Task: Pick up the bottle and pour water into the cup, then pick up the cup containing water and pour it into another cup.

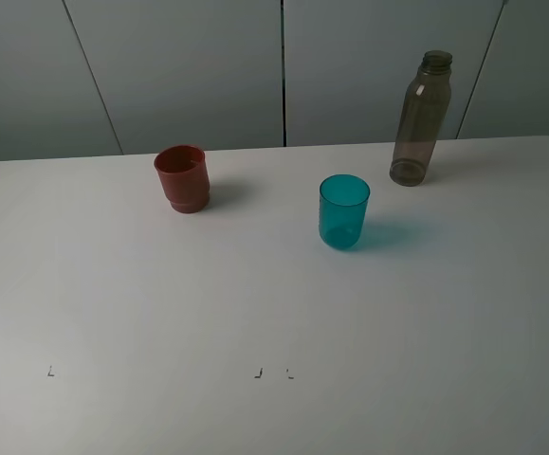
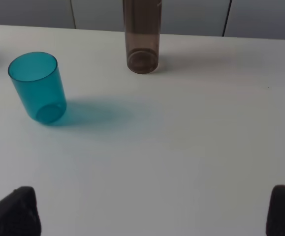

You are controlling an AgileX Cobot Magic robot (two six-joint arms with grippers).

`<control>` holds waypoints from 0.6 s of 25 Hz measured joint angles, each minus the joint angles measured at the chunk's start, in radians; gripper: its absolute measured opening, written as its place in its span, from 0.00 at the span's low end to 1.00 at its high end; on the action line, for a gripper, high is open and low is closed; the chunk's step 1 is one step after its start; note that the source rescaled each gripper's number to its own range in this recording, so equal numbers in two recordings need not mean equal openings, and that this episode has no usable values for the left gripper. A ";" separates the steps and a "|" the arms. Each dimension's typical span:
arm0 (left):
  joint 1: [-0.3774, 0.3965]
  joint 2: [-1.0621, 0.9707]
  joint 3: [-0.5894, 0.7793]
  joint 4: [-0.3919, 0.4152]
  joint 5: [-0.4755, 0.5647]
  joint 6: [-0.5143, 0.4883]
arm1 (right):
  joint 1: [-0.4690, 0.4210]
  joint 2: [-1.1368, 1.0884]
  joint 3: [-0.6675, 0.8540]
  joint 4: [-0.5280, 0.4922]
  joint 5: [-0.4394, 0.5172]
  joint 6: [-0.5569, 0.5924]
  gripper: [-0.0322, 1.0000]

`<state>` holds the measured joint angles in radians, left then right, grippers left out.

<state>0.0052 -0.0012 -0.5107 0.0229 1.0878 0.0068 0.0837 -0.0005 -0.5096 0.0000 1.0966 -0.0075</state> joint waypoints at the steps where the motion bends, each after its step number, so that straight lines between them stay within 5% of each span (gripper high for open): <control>1: 0.000 0.000 0.000 0.000 0.000 0.000 | -0.023 0.000 0.000 0.007 0.000 0.000 1.00; 7: 0.000 0.000 0.000 0.000 0.000 0.000 | -0.117 0.000 0.000 0.023 0.000 -0.004 1.00; 15: 0.000 0.000 0.000 0.000 0.000 0.000 | -0.131 0.000 0.000 0.041 0.000 -0.004 1.00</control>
<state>0.0052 -0.0012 -0.5107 0.0229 1.0878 0.0068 -0.0475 -0.0005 -0.5096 0.0410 1.0966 -0.0114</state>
